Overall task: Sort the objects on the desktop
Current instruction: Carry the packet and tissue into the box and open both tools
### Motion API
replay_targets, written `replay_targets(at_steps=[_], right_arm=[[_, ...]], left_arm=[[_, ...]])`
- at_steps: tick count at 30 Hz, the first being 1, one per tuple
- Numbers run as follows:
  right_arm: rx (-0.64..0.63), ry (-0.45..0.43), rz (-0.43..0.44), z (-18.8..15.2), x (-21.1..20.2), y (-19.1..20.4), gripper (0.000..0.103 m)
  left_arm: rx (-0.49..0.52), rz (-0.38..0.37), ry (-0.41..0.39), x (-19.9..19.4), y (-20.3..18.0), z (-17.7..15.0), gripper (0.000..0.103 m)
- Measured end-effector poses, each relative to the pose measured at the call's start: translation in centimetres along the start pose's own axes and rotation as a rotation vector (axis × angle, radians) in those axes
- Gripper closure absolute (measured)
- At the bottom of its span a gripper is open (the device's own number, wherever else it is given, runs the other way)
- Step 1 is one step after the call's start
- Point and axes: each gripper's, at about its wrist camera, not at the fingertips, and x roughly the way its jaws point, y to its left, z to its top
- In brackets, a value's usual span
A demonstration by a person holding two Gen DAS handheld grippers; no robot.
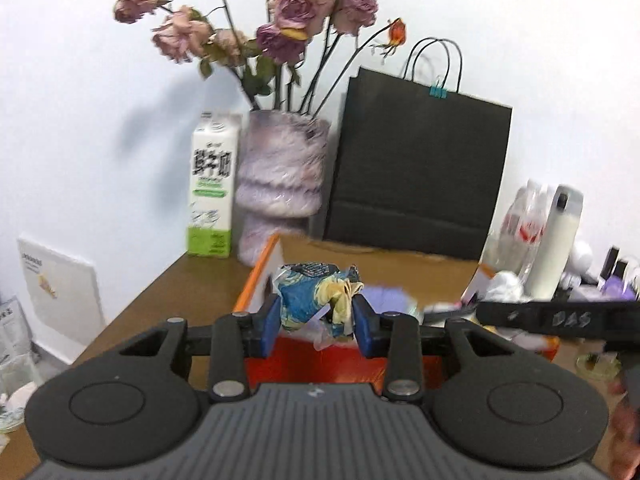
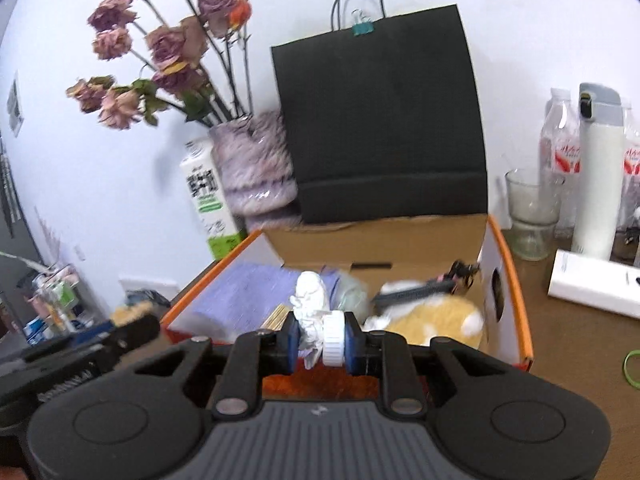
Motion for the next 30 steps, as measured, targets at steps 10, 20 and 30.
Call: replay_targets(at_steps=[10,20,30], right_arm=[[-0.042,-0.022,-0.074,0.5,5.5,-1.2,0.082],[-0.083,-0.037,-0.194,0.4,7.2,-1.7,0.018],[0.010,-0.084,-0.211,1.1,5.7,-3.7,0.000]], left_arm=[[-0.003,-0.009,0.012,7.3,-1.4,0.7,0.065],[-0.034,0.041,0.004,9.7,-0.1,0.1,0.000],[-0.041,0.029,-0.001,9.0,-0.1,0.2,0.000]])
